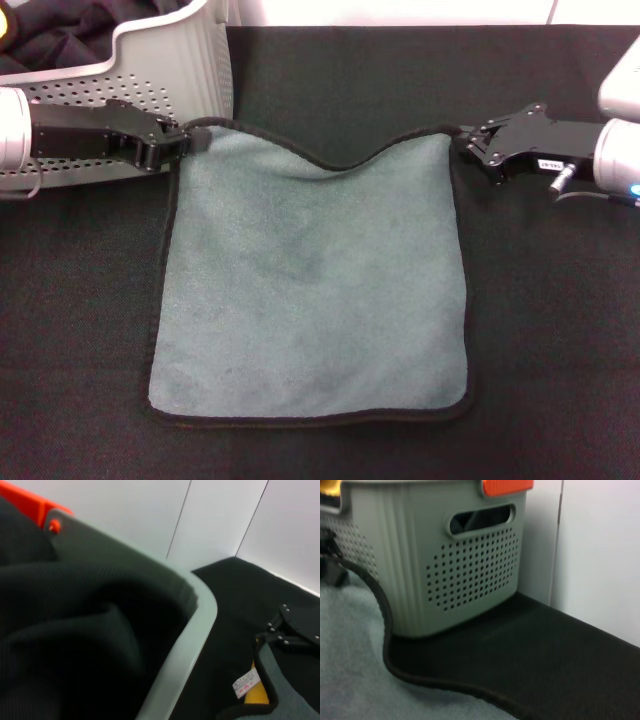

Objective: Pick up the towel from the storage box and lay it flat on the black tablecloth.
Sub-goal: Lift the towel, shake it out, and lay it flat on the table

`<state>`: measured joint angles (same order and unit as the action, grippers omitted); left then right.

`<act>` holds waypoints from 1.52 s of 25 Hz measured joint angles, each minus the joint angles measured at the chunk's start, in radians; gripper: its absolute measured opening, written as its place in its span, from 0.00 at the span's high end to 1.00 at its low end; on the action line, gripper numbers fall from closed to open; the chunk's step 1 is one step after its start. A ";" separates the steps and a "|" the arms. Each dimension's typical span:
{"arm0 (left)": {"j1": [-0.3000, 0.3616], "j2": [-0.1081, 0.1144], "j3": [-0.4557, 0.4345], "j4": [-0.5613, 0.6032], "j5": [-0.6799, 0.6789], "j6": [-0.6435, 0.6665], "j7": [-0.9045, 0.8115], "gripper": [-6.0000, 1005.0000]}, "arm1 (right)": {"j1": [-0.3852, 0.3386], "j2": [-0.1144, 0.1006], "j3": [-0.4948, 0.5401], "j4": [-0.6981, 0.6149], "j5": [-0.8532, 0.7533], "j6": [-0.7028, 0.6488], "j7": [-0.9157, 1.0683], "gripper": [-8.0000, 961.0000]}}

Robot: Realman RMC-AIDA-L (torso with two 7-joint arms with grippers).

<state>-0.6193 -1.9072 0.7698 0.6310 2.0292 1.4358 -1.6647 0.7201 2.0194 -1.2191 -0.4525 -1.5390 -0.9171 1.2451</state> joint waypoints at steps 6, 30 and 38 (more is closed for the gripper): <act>-0.001 -0.005 -0.002 0.003 0.026 -0.041 -0.013 0.90 | 0.020 0.004 -0.033 0.003 0.001 0.076 0.001 0.98; -0.008 -0.064 -0.002 0.010 0.078 -0.173 -0.001 0.86 | 0.018 0.002 -0.031 0.028 0.008 0.130 0.001 0.98; -0.006 -0.071 0.002 0.010 0.078 -0.181 -0.001 0.84 | 0.017 0.002 -0.036 0.034 0.008 0.130 0.001 0.98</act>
<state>-0.6255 -1.9783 0.7716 0.6413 2.1074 1.2550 -1.6659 0.7369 2.0217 -1.2546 -0.4182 -1.5315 -0.7868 1.2465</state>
